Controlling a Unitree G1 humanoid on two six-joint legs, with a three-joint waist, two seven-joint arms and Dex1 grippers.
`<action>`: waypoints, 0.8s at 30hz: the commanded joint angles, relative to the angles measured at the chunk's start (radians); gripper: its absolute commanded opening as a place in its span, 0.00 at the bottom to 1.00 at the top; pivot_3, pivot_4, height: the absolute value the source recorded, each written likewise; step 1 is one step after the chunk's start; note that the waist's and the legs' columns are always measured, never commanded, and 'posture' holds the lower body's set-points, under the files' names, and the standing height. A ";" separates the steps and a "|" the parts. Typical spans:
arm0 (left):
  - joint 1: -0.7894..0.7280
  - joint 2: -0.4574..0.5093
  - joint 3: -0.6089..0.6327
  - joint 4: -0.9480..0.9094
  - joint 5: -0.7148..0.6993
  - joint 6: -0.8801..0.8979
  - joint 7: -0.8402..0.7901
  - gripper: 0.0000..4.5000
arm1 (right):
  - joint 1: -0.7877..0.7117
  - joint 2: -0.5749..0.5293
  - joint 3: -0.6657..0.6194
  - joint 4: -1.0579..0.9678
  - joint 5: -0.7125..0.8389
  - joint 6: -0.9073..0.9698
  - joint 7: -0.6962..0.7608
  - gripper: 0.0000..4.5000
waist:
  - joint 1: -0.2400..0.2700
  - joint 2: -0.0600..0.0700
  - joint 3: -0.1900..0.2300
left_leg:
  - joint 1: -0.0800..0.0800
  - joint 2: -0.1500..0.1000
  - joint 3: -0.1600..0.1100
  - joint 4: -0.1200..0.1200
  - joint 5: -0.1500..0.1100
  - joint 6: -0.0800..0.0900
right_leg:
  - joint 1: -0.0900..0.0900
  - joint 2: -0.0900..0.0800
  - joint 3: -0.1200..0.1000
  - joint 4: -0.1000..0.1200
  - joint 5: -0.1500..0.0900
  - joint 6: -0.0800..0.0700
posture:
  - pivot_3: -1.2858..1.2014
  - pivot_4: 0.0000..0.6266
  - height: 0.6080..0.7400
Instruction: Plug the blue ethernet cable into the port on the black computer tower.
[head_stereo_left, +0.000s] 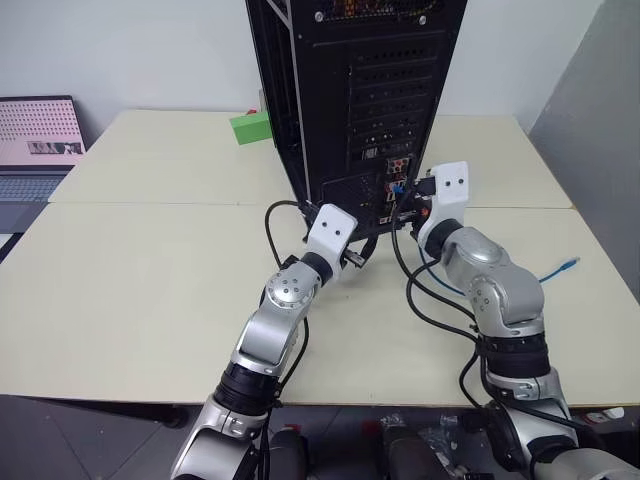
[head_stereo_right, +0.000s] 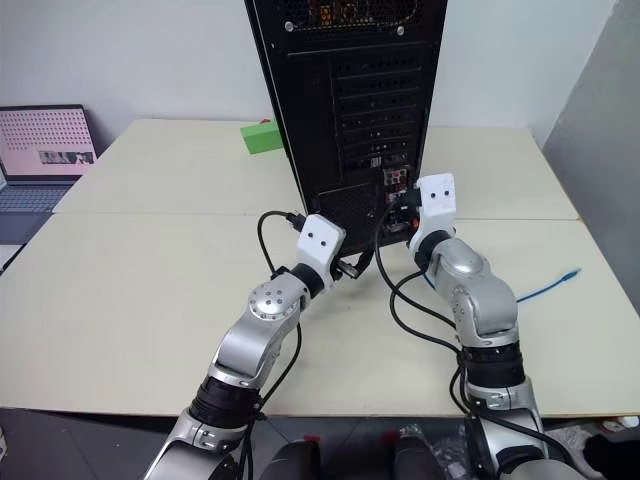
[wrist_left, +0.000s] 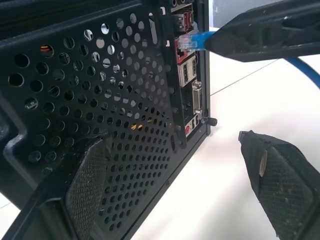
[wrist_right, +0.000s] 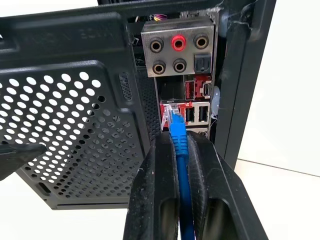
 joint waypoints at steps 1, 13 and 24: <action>-0.003 -0.012 -0.003 -0.049 0.006 -0.010 0.000 0.95 | -0.026 0.004 -0.007 -0.007 -0.009 -0.030 0.005 0.00 | 0.000 0.000 0.000 | 0.000 0.000 0.000 0.000 0.000 0.000 | 0.000 0.000 0.000 0.000 0.000 0.000 | 0.52 0.24 1.00; -0.004 -0.013 -0.003 -0.048 0.011 -0.012 -0.002 0.95 | -0.044 0.021 -0.006 0.018 -0.021 -0.049 0.000 0.00 | -0.006 0.000 0.000 | 0.000 0.000 0.000 0.000 0.000 0.000 | 0.000 0.000 0.000 0.000 0.000 0.000 | 0.52 0.24 1.00; -0.001 -0.015 -0.005 -0.051 0.014 -0.012 -0.002 0.95 | -0.052 0.011 0.028 -0.006 -0.041 -0.054 0.019 0.00 | -0.012 0.000 0.000 | 0.000 0.000 0.000 0.000 0.000 0.000 | 0.000 0.000 0.000 0.000 0.000 0.000 | 0.52 0.24 1.00</action>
